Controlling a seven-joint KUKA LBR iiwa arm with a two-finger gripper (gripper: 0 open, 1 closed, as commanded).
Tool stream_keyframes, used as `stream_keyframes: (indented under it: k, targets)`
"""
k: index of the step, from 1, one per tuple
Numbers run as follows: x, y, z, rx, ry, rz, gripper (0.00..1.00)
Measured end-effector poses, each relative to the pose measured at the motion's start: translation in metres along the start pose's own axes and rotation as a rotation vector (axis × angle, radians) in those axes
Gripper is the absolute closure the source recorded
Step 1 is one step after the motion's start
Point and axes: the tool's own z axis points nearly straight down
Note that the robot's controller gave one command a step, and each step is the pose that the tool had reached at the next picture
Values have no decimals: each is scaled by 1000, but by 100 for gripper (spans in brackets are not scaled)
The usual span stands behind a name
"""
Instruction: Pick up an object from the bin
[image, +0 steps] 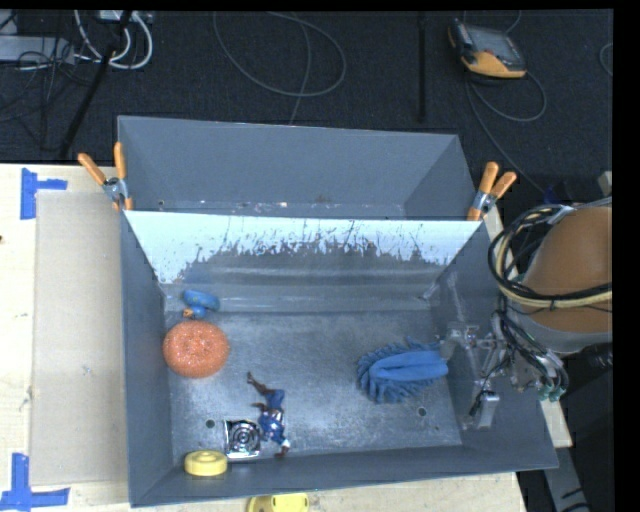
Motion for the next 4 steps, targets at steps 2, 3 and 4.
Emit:
stream_keyframes:
  k: [2, 3, 4]
  targets:
    - [-20, 42, 90, 0, -1, 29, 100]
    - [-20, 42, 90, 0, -1, 28, 100]
    - [7, 50, -87, 1, -6, -18, 100]
